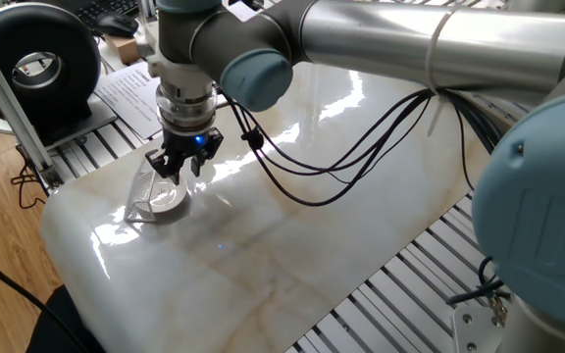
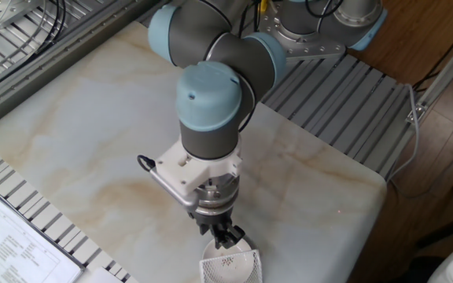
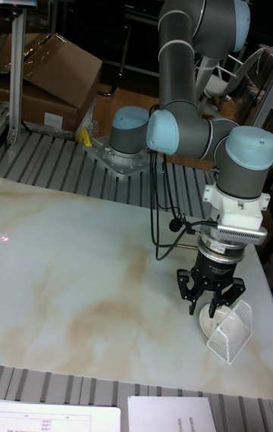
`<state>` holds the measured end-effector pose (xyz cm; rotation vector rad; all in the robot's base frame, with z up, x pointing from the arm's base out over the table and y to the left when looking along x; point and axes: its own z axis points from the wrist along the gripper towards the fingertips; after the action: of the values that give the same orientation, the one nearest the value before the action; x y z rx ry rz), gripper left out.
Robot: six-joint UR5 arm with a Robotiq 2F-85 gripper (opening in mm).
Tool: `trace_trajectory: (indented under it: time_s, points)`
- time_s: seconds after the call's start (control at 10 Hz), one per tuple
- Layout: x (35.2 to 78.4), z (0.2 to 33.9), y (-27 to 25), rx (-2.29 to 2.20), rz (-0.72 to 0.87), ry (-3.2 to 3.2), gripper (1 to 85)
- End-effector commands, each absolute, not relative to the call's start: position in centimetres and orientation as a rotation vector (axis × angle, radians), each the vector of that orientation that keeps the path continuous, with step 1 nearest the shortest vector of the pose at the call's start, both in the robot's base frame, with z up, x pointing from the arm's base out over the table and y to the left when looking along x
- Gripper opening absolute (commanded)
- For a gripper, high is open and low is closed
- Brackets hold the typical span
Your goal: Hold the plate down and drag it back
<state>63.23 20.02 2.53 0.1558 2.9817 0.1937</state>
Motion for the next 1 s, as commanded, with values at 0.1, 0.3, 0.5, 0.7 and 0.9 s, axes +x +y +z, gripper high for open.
trace_trajectory:
  time_s: [0.1, 0.3, 0.5, 0.7, 0.9]
  points:
    - [63.3, 2.1, 20.3, 0.18, 0.209, 2.97, 40.3]
    - [62.8, 3.0, 19.6, 0.153, 0.196, 3.004, 39.7]
    - [62.1, 3.1, 20.9, 0.118, 0.27, 3.028, 39.0]
    - [62.3, 2.8, 20.8, 0.132, 0.25, 3.023, 39.3]
    - [62.7, 1.5, 20.7, 0.145, 0.227, 3.013, 38.7]
